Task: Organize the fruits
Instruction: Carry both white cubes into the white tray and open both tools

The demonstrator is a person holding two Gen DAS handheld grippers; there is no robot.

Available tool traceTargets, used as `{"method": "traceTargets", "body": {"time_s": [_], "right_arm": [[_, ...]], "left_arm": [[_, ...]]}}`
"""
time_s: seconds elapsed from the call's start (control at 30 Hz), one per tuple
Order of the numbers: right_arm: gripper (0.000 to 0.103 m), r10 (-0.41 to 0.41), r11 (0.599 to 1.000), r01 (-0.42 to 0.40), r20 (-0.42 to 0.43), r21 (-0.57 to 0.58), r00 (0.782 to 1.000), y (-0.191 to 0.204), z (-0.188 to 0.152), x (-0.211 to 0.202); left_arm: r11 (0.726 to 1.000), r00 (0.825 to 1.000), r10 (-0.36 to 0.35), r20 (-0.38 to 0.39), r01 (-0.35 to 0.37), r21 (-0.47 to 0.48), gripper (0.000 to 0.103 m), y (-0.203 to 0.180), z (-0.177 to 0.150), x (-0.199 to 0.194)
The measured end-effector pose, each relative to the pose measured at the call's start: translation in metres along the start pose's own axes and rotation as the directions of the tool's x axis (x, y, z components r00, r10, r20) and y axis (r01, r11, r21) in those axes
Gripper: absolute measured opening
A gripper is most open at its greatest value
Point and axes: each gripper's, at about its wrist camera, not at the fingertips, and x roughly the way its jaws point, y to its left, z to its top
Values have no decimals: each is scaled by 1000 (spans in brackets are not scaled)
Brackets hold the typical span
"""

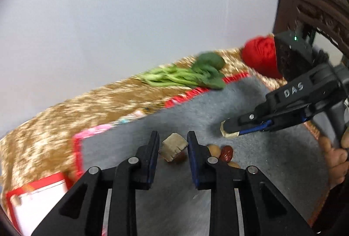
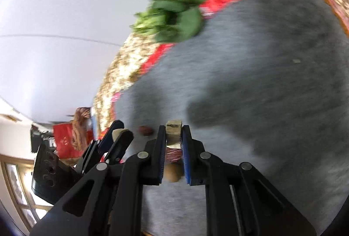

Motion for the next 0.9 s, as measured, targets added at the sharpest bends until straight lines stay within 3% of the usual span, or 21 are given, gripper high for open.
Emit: {"method": "traceTargets", "body": {"time_s": [0.2,0.3,0.43,0.57,0.77,0.8,0.9], "right_arm": [[15,52,989,-55,-26,-136,998,59,-28,15],[16,76,973,-90,-72,-213,994,96,-52,36],[16,78,947,-121,-152,-299,985,142,-93,75],[16,44,920,-128,-229,-370,973,178,-138,117],[16,-19,894,-113,-289,-433,957,199,-180,166],[16,-39,888,-102,-294,-448,955,201,-186,174],[17,-71,871,-91,-307,-483,949,205,-199,185]], "left_arm": [[979,988,155,9,-152,-139,25,43,-30,-73],[944,971,236,-48,-241,-228,25,73,-63,-103],[874,937,301,-177,-345,-342,25,118,-120,-127],[827,905,320,-281,-411,-383,25,148,-156,-131],[817,882,310,-356,-438,-374,26,162,-173,-119],[815,877,321,-358,-448,-366,30,163,-172,-118],[790,845,395,-361,-513,-335,54,162,-166,-122]]}}
